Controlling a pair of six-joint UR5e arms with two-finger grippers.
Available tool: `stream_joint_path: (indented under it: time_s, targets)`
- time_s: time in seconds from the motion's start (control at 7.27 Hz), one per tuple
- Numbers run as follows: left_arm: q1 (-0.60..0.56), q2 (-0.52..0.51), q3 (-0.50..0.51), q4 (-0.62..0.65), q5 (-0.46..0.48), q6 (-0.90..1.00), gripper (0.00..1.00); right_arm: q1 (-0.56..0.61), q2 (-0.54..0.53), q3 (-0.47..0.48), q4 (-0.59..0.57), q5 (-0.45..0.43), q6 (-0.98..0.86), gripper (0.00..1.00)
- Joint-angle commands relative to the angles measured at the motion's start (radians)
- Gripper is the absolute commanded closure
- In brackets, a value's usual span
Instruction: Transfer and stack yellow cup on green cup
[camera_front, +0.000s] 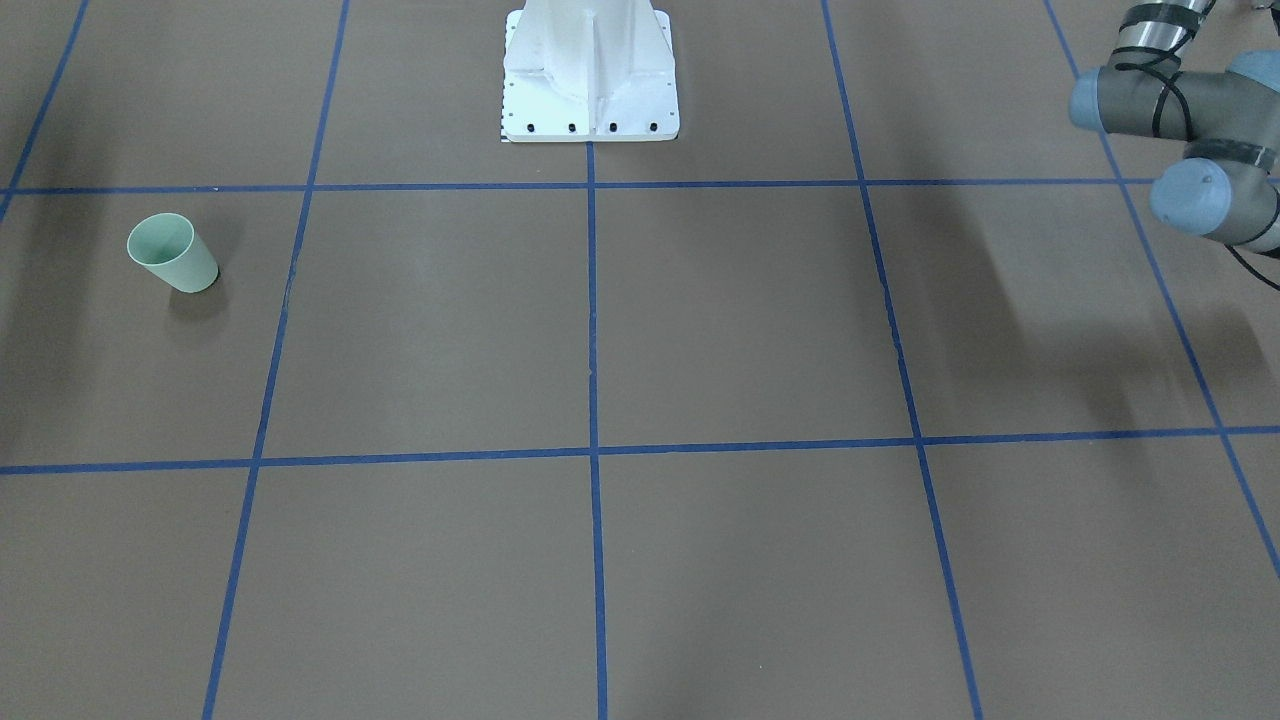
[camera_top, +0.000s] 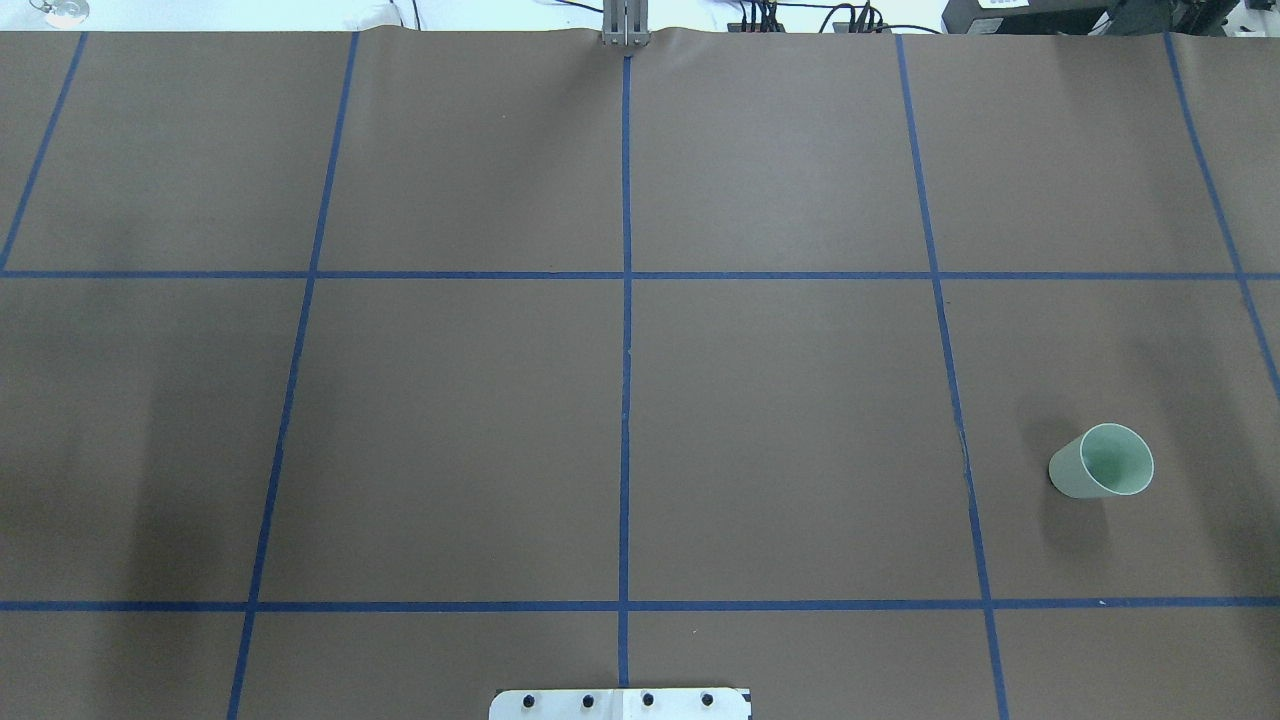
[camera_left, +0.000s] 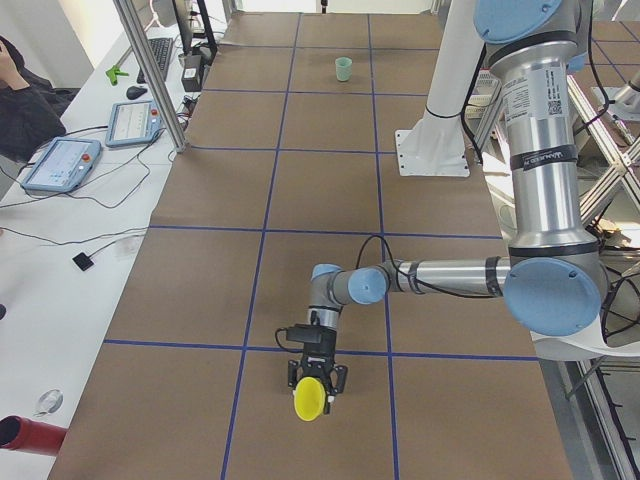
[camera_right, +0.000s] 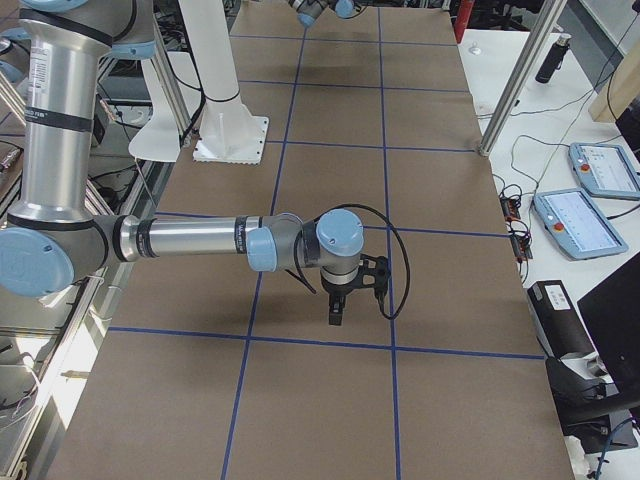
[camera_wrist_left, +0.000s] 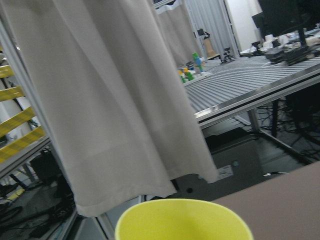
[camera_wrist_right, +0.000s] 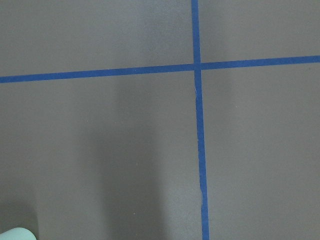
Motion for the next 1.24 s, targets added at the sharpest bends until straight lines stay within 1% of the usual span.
stream_joint_path:
  time_s: [0.0, 0.14, 0.41, 0.55, 0.69, 0.83, 0.96, 1.1]
  targets:
    - [-0.064, -0.213, 0.025, -0.003, 0.011, 0.253, 1.0, -0.001, 0.001, -0.002, -0.001, -0.003, 0.002, 0.0]
    - [-0.064, -0.303, 0.039, -0.051, 0.011, 0.298, 1.0, 0.0, 0.0, 0.0, -0.001, 0.003, 0.002, 0.0]
    - [-0.061, -0.418, 0.041, -0.129, 0.007, 0.307, 1.0, -0.003, 0.006, -0.003, -0.001, 0.003, 0.003, 0.0]
    - [-0.054, -0.477, 0.045, -0.214, 0.001, 0.421, 1.0, -0.009, 0.015, 0.0, -0.001, 0.007, 0.003, 0.0]
    - [-0.018, -0.494, 0.05, -0.356, -0.001, 0.549, 1.0, -0.024, 0.024, -0.001, -0.001, 0.007, 0.005, 0.0]
    - [0.014, -0.499, 0.059, -0.492, -0.004, 0.62, 1.0, -0.034, 0.041, -0.001, -0.001, 0.002, 0.005, 0.0]
    - [0.031, -0.527, 0.058, -0.567, -0.031, 0.627, 1.0, -0.047, 0.069, -0.003, -0.001, -0.006, 0.003, 0.0]
    - [0.069, -0.566, 0.056, -0.598, -0.14, 0.633, 1.0, -0.072, 0.095, -0.005, -0.019, -0.016, 0.003, 0.0]
